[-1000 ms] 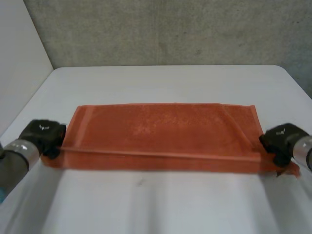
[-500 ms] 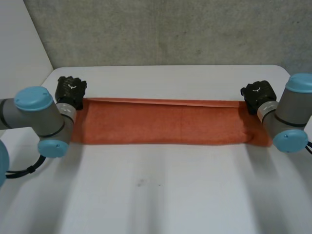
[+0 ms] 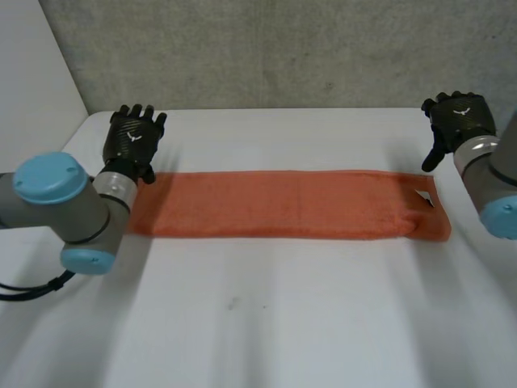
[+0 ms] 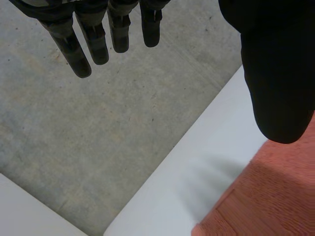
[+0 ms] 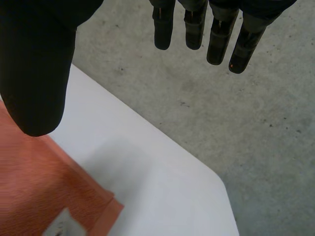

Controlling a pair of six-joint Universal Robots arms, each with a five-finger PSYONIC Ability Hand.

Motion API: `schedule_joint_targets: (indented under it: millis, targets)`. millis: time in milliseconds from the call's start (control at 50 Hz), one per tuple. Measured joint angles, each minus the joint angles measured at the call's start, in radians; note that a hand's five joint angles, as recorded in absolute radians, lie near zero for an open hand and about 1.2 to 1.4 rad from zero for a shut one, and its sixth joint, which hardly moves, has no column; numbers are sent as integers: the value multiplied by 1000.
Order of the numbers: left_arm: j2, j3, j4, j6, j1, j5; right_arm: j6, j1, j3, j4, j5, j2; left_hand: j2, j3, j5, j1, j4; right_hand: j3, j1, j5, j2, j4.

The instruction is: Fold the laundry

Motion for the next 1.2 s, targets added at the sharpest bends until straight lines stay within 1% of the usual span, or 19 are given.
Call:
schedule_joint_targets:
  millis: [40, 140, 260, 360, 400, 440, 480, 500, 520, 640, 760, 880, 960, 1080, 1100, 1120, 1140, 1180, 1200]
  targets:
    - [65, -76, -2, -4, 2, -1, 9, -9, 80, 26, -13, -68, 0, 0, 0, 0, 0, 0, 0, 0, 0, 0]
    - [179, -216, 0, -14, 4, -1, 13, -49, 217, 93, -51, -128, 0, 0, 0, 0, 0, 0, 0, 0, 0, 0]
    - [236, -303, 4, -45, 3, 0, 14, -80, 301, 128, -82, -123, 0, 0, 0, 0, 0, 47, 19, 34, 30, 25]
    - [240, -321, 4, -67, 2, 0, 12, -100, 313, 124, -87, -61, 0, 0, 0, 0, 0, 174, 128, 139, 155, 157]
    - [238, -321, 4, -72, 2, 0, 10, -106, 306, 115, -86, -30, 0, 0, 0, 0, 0, 289, 225, 233, 274, 256]
    - [237, -321, 4, -74, 2, 0, 7, -111, 296, 103, -83, -5, 0, 0, 0, 0, 0, 632, 557, 547, 629, 592]
    - [235, -320, 4, -75, 3, -1, 3, -118, 283, 88, -79, 19, 0, 0, 0, 0, 0, 652, 590, 586, 672, 634]
    - [235, -319, 4, -75, 3, -1, -1, -126, 272, 78, -76, 34, 0, 0, 0, 0, 0, 912, 751, 853, 922, 897]
    - [235, -318, 4, -75, 3, -1, -2, -129, 269, 75, -76, 39, 0, 0, 0, 0, 0, 955, 756, 894, 953, 943]
    - [236, -317, 3, -74, 7, -2, -45, -177, 231, 49, -46, 59, 0, 0, 0, 0, 0, 965, 756, 897, 955, 955]
    - [240, -322, 3, -73, 9, -4, -202, -263, 187, 13, 35, 15, 0, 0, 0, 0, 0, 964, 756, 897, 955, 955]
    - [254, -331, 3, -73, 9, -4, -362, -292, 126, -4, 73, -10, 0, 0, 0, 0, 0, 965, 756, 899, 955, 955]
    - [264, -338, 3, -73, 11, -4, -406, -234, 78, -10, 73, -23, 0, 0, 0, 0, 0, 966, 756, 907, 955, 955]
    - [269, -341, 3, -73, 10, -5, -370, -20, 27, -41, 31, -38, 0, 0, 0, 0, 0, 968, 756, 910, 955, 959]
    - [269, -341, 3, -73, 10, -5, -370, -20, 27, -41, 31, -38, 0, 0, 0, 0, 0, 968, 756, 910, 955, 959]
    - [270, -342, 3, -73, 10, -5, -353, 96, 14, -64, -7, -41, 0, 0, 0, 0, 0, 968, 756, 910, 955, 959]
    - [270, -343, 3, -73, 10, -5, -346, 157, 10, -77, -31, -40, 0, 0, 0, 0, 0, 968, 756, 910, 955, 959]
    - [271, -343, 3, -73, 9, -5, -344, 194, 8, -86, -48, -37, 0, 0, 0, 0, 0, 968, 756, 910, 955, 959]
    - [271, -344, 3, -73, 9, -5, -339, 295, 5, -113, -98, -23, 0, 0, 0, 0, 0, 968, 756, 910, 955, 959]
